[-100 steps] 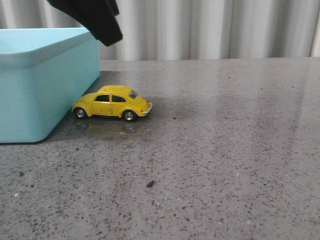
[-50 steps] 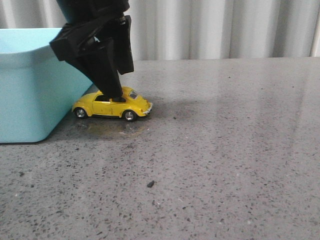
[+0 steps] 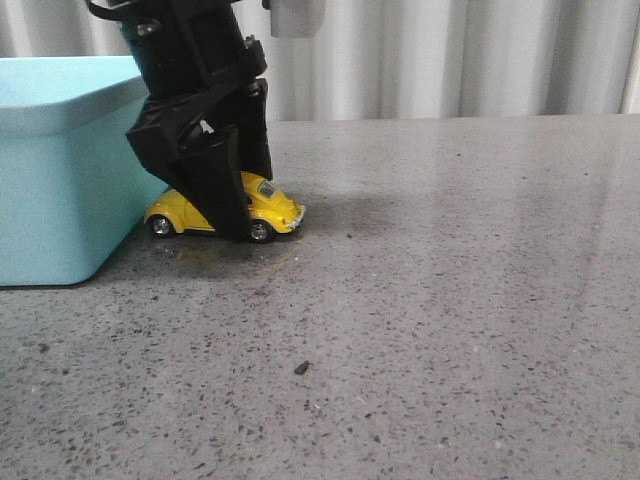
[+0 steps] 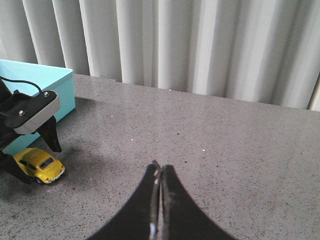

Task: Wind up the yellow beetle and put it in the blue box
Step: 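Close the left gripper on the beetle's sides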

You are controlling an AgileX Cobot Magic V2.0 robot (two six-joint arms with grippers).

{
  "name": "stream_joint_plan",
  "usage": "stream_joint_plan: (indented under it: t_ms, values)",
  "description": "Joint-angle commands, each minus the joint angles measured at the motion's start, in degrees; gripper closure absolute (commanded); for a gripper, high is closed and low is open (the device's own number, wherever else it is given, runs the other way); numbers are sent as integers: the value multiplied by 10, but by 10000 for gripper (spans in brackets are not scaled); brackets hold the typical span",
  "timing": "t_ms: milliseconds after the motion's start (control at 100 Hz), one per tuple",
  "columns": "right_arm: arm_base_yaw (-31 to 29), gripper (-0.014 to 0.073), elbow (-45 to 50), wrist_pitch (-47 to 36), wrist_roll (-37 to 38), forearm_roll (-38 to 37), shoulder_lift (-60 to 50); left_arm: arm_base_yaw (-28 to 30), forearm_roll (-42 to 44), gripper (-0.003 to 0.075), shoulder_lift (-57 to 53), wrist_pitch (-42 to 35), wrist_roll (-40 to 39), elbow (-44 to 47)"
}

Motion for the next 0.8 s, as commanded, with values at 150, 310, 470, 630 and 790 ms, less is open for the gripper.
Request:
stream_joint_plan:
  t_ms: [150,310,470,630,790]
  values:
    - [0,646,-13,-53,-5,-8,4,0,-17,209,-15,-12,-2,-19]
    - [0,646,-13,-54,-5,-8,4,0,-27,282,-13,-4,-3,-19]
    - [0,646,-13,-56,-5,-8,4,0,-31,479,-13,12,-3,-19]
    - [0,646,-13,-75,-5,-8,4,0,-29,591,-14,22,-3,-21]
    - [0,646,-13,-98,-5,-8,4,0,-54,595,-14,52,-3,-82]
